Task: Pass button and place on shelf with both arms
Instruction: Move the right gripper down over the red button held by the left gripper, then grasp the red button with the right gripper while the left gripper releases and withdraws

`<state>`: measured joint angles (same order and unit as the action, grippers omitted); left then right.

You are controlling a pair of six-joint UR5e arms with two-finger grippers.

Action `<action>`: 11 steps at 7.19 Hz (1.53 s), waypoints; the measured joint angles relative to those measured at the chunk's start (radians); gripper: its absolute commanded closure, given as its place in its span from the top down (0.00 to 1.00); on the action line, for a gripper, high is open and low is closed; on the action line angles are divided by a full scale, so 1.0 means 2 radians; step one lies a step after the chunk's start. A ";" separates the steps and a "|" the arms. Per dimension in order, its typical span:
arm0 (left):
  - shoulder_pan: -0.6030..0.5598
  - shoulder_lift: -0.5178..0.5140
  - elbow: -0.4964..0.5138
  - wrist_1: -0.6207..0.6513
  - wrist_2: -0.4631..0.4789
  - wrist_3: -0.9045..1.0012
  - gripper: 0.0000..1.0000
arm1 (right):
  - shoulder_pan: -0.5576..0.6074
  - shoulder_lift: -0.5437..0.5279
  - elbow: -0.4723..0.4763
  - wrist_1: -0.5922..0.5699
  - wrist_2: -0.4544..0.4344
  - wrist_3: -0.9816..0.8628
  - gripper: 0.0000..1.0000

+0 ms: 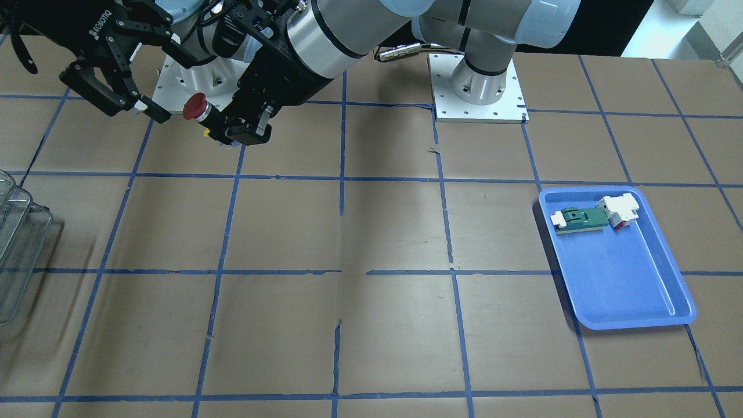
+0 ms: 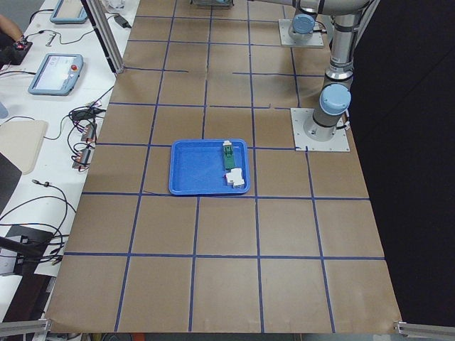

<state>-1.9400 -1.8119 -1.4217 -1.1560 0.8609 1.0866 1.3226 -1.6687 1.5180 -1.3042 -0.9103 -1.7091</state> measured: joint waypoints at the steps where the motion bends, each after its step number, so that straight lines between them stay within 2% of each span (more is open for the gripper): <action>1: -0.001 0.000 0.000 0.003 -0.002 -0.001 0.00 | 0.008 0.001 0.001 0.000 -0.008 -0.001 1.00; 4: -0.005 0.004 0.000 0.008 -0.003 -0.002 0.00 | 0.015 0.003 0.003 -0.001 -0.019 -0.006 1.00; 8: -0.006 0.011 -0.005 0.008 -0.003 -0.003 0.00 | 0.017 0.003 0.004 -0.004 -0.003 -0.004 1.00; 9: -0.006 0.012 -0.006 0.008 -0.003 -0.003 0.00 | 0.017 0.003 0.004 -0.004 0.005 -0.002 0.90; 11: -0.006 0.014 -0.006 0.008 -0.005 -0.003 0.00 | 0.017 0.003 0.004 -0.004 0.013 0.004 0.25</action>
<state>-1.9513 -1.7842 -1.4342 -1.1397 0.8505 1.0807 1.3575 -1.6630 1.5263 -1.3113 -0.8847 -1.7010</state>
